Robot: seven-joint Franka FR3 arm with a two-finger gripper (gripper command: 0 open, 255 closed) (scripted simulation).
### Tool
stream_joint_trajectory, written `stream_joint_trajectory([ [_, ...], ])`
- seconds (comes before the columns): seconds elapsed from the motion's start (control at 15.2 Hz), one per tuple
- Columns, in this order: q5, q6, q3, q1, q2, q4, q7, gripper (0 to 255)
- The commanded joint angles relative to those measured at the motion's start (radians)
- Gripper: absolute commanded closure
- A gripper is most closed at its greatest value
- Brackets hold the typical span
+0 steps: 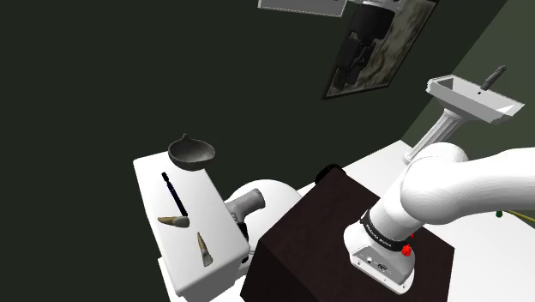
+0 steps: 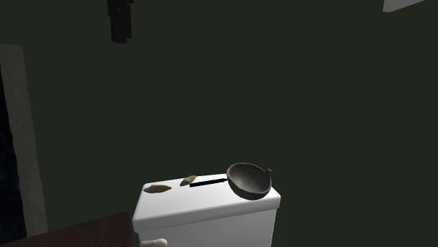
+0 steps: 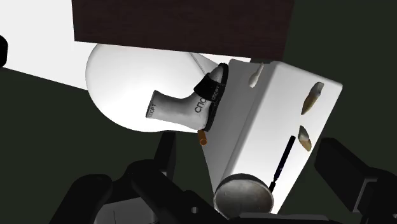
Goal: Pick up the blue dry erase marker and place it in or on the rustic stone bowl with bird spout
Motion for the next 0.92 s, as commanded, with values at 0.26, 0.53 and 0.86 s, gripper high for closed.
stream_joint_trajectory([
  [0.26,0.046,0.126,0.060,0.014,0.040,-0.077,0.060,0],
  [0.53,0.090,0.259,0.119,0.032,0.107,-0.131,0.118,0],
  [0.86,0.137,0.431,0.195,0.053,0.227,-0.167,0.187,0],
])
